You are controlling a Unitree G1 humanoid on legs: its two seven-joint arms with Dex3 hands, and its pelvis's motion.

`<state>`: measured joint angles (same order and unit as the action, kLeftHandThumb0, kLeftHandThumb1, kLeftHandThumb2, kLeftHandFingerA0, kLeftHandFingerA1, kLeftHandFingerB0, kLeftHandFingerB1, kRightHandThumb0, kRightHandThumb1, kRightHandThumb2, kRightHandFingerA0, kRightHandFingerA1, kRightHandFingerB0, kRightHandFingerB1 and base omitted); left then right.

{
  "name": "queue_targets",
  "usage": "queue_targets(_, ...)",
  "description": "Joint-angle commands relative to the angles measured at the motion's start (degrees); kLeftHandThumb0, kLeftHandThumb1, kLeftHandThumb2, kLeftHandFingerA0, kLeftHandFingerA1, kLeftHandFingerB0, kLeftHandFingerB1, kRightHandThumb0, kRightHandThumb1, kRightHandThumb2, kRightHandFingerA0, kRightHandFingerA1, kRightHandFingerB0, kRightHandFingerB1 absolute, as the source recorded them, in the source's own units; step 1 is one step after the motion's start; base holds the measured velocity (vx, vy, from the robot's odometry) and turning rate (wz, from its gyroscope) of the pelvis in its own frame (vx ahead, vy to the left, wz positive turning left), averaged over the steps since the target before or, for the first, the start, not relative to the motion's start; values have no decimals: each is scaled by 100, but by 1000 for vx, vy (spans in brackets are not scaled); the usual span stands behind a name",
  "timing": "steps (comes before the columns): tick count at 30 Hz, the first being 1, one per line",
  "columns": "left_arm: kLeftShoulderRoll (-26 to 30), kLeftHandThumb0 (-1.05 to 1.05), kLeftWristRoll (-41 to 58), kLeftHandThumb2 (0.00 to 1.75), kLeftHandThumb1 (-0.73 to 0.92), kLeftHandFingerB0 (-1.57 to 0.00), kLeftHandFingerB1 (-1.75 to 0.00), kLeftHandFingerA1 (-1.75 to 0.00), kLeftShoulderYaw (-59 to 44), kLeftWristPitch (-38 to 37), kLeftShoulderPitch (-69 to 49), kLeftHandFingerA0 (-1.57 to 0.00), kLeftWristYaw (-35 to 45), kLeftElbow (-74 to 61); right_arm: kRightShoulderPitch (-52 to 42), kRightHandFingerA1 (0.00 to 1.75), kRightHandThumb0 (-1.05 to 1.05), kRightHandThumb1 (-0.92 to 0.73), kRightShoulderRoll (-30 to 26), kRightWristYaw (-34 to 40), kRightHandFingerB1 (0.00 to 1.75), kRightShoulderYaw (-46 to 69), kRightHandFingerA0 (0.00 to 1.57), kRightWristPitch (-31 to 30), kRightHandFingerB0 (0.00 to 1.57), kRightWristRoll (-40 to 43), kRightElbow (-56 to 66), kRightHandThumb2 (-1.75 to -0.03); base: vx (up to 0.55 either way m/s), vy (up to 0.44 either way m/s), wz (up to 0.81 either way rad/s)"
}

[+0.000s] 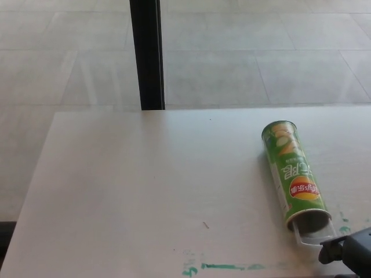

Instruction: Use the right hand as a fist to push the chips tray inside its container kept in the middle of the desk

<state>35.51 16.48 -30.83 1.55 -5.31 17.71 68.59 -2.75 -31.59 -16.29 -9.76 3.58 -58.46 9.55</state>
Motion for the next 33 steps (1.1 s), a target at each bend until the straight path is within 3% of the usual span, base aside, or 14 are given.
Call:
queue_targets(1, 98, -18, 142, 138, 65, -30, -76, -85, -122, 130, 2, -43, 15, 25, 313, 105, -61, -77, 48, -65, 40, -218, 85, -312, 56, -168, -231, -63, 0, 0, 0)
queue_targets(8, 105, -21, -57, 133, 58, -33, -76, -85, 67, -119, 2, -48, -80, 210, 932, 120, -60, -76, 202, -51, 40, -559, 85, -564, 55, -242, -814, -63, 0, 0, 0)
queue_targets(9, 115, -38, -102, 166, 28, -22, -81, -99, 117, -163, -9, -38, -75, 230, 1084, 119, -60, -74, 248, 52, 40, -606, 86, -555, 55, -215, -993, -63, 0, 0, 0)
queue_targets(12, 108, -23, -127, 131, 57, -29, -73, -83, 182, -207, -64, -45, -93, 164, 1266, 117, -61, -75, 217, 157, 41, -723, 84, -563, 55, -284, -1194, -63, 0, 0, 0)
queue_targets(13, 110, -40, -133, 165, 27, -21, -79, -99, 196, -216, -66, -40, -94, 172, 1308, 120, -60, -74, 223, 187, 42, -731, 85, -562, 55, -245, -1256, -63, 0, 0, 0)
queue_targets(14, 117, -42, -133, 139, 42, -20, -71, -86, 199, -203, -48, -41, -106, 221, 1354, 120, -60, -74, 236, 186, 42, -739, 85, -576, 55, -179, -1326, -63, 0, 0, 0)
queue_targets(15, 119, -35, -135, 166, 33, -19, -78, -98, 206, -230, -50, -41, -92, 234, 1386, 124, -60, -72, 248, 206, 43, -748, 84, -593, 56, -160, -1376, -63, 0, 0, 0)
queue_targets(19, 117, -31, -133, 167, 30, -23, -82, -103, 214, -214, -37, -44, -139, 219, 1508, 122, -60, -72, 204, 375, 43, -814, 82, -578, 57, -180, -1564, -63, 0, 0, 0)
queue_targets(20, 112, -18, -2, 134, 61, -33, -75, -87, 103, -142, -30, -51, -53, 210, 1548, 118, -61, -73, 229, 304, 44, -821, 80, -650, 55, -172, -1599, -63, 0, 0, 0)
queue_targets(21, 115, -33, -58, 169, 30, -23, -83, -103, 150, -168, -42, -42, -85, 204, 1551, 115, -61, -74, 208, 301, 44, -830, 80, -634, 54, -166, -1610, -63, 0, 0, 0)
queue_targets(28, 114, -45, -52, 146, 38, -23, -76, -96, 139, -135, -46, -48, -105, 168, 1528, 126, -60, -72, 194, 352, 42, -871, 85, -623, 52, -116, -1713, -63, 0, 0, 0)
queue_targets(29, 116, -30, -39, 169, 28, -25, -85, -106, 132, -108, -53, -45, -91, 140, 1513, 125, -60, -73, 190, 377, 43, -881, 88, -627, 52, -134, -1703, -62, 0, 0, 0)
queue_targets(30, 123, -46, -110, 145, 39, -26, -78, -94, 197, -172, -71, -47, -86, 139, 1500, 121, -60, -73, 187, 339, 41, -891, 87, -657, 51, -142, -1672, -63, 0, 0, 0)
queue_targets(33, 118, -35, -85, 167, 25, -26, -85, -106, 181, -160, -46, -45, -86, 207, 1354, 118, -60, -73, 131, 265, 42, -849, 85, -640, 52, -78, -1434, -63, 0, 0, 0)
